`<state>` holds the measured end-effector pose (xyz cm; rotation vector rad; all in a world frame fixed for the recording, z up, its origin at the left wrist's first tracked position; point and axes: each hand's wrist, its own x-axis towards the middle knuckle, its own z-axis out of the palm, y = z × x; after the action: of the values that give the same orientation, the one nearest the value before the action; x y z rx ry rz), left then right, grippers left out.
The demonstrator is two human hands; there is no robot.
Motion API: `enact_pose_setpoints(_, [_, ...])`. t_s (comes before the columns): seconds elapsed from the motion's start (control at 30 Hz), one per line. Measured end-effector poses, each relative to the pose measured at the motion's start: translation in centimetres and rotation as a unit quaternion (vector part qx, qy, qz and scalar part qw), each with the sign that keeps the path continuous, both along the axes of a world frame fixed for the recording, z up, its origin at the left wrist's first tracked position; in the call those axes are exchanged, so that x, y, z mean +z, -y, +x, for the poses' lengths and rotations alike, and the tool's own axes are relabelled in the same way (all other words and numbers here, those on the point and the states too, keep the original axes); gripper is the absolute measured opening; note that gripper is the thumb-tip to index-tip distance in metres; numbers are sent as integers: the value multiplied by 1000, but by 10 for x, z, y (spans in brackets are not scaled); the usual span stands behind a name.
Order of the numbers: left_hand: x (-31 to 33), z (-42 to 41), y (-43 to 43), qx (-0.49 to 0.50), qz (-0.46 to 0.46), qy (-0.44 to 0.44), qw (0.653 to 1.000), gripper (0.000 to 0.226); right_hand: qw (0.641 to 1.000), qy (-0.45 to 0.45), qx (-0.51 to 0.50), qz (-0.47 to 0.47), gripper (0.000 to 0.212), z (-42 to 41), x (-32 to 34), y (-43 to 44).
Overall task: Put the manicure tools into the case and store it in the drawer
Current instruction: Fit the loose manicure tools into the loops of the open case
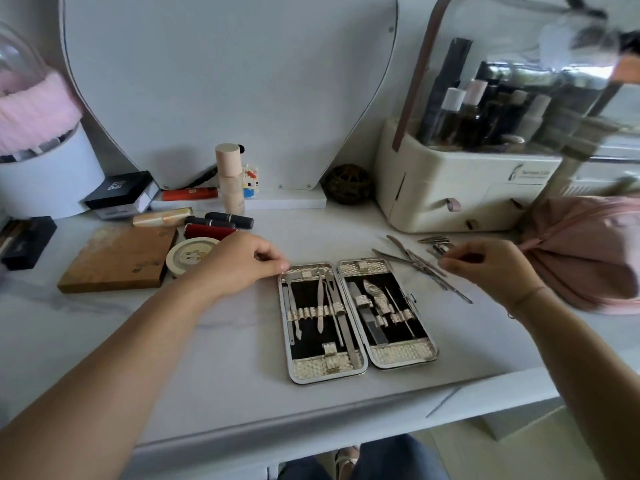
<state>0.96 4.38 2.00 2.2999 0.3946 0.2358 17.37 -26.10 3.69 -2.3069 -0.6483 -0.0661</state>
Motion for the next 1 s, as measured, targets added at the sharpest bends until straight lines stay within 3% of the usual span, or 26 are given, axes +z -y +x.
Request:
enact_pose_setpoints(0.17, [3,0,4,6,3,4,1000,6,997,-7,-27,-78,16,-5,-15,23])
enact_pose_setpoints(0.53, [3,-3,6,18,-8,8,1000,3,987,1,-69,-147,18,-17,-21,20])
enact_pose_setpoints(0.7, [2,-2,6,22,-19,14,999,4,993,23,-90,-79,16,-13,-22,24])
enact_pose_setpoints(0.87, [3,-2,7,23,-18,13,999,4,995,-66,-53,55,14,-10,-20,25])
enact_pose_setpoints(1.0, [3,-2,6,23,-18,12,999,4,987,-119,-33,107,7,-8,-18,29])
